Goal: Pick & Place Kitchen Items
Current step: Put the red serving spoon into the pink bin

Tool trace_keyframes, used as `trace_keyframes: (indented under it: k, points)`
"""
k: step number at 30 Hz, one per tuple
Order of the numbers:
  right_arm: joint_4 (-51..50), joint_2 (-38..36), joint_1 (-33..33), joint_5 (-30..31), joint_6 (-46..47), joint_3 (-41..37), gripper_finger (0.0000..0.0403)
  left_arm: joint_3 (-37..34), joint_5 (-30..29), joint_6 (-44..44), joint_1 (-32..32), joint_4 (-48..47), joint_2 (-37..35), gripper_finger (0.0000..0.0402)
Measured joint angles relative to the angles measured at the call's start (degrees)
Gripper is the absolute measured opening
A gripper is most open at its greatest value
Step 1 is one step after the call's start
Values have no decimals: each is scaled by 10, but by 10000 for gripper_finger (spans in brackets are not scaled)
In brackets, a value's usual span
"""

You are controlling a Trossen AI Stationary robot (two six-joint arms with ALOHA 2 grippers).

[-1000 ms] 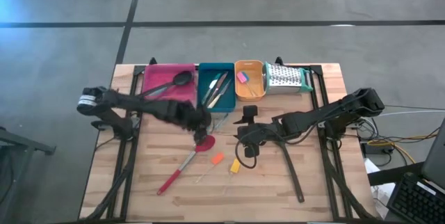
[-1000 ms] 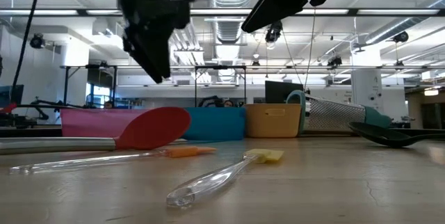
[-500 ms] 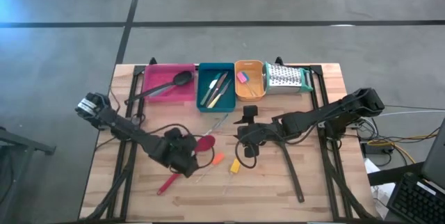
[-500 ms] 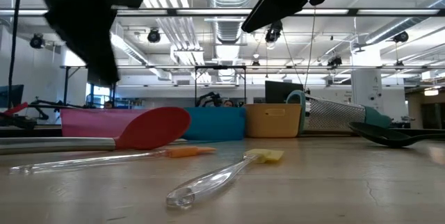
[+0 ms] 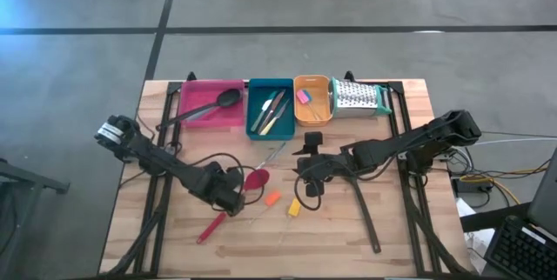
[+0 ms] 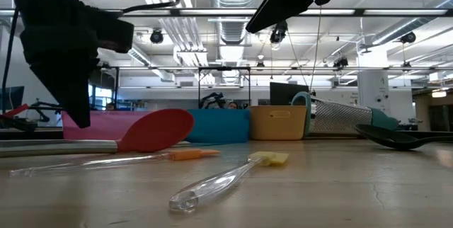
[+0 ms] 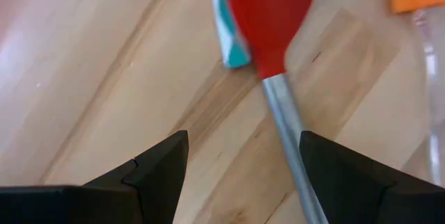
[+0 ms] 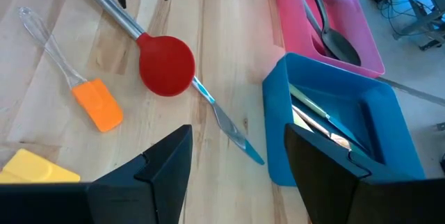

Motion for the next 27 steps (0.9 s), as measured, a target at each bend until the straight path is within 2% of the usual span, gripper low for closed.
trace_keyframes:
  k: [6,14,20,27]
  points:
    - [0,0,0,0,3,0,219,-10,36,2,0,17,0,279]
    - [0,0,0,0,4,0,219,-36,128,-2,-5,62,1,279]
    - [0,0,0,0,6,0,219,-53,144,-17,-13,73,13,279]
    - [0,0,0,0,4,0,219,-60,125,-7,-22,83,29,266]
